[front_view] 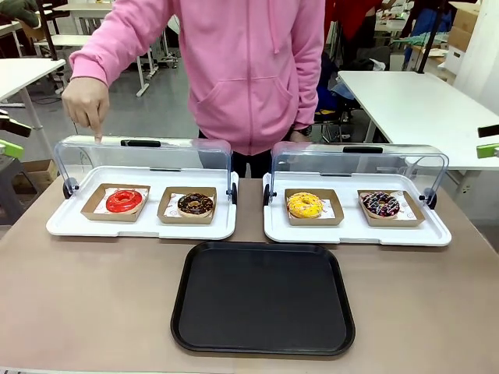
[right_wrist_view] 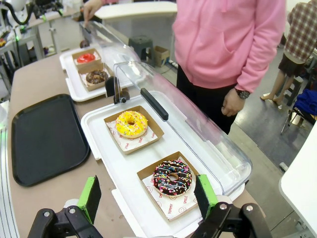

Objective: Move the first donut from the left to the tray.
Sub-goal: Pick up the Paper togo box containing the Donut indicated by the person and place it on the Handle tray.

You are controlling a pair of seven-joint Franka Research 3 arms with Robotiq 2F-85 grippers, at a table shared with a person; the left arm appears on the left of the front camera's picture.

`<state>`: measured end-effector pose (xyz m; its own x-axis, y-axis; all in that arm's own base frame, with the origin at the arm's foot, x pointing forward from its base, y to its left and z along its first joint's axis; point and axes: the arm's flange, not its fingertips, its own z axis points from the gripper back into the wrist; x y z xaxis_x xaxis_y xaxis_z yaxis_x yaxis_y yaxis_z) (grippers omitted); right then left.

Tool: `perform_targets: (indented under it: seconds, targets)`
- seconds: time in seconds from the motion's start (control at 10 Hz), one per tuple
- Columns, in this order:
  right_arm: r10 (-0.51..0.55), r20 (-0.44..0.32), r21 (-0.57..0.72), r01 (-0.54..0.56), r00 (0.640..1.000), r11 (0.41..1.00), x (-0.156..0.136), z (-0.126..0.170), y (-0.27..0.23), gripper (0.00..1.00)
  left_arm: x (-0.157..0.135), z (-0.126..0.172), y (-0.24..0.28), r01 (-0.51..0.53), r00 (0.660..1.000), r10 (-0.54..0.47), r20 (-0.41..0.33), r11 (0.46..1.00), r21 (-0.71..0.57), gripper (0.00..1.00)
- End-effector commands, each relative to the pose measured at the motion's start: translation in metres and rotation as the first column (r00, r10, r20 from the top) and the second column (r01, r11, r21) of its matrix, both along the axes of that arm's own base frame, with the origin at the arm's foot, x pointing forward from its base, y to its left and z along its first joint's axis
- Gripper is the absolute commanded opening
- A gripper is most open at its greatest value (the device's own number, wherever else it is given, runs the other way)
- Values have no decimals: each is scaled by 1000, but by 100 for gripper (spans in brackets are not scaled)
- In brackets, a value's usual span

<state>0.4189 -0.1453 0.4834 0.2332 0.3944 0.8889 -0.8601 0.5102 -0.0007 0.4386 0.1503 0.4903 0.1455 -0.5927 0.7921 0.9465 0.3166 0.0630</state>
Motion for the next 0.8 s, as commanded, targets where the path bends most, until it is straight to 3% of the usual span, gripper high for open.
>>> perform_targets:
  seconds: [0.0,0.4,0.7]
  targets:
    - [-1,26,18,1,1000,1000,1,0,1,100,2,5,-33,71,997,-74,7,976,205,100]
    - [-1,26,18,1,1000,1000,1,0,1,100,9,-14,-89,153,987,-161,-20,884,441,100]
    - [-1,26,18,1,1000,1000,1,0,1,100,13,-52,-109,153,985,-174,-13,824,545,100]
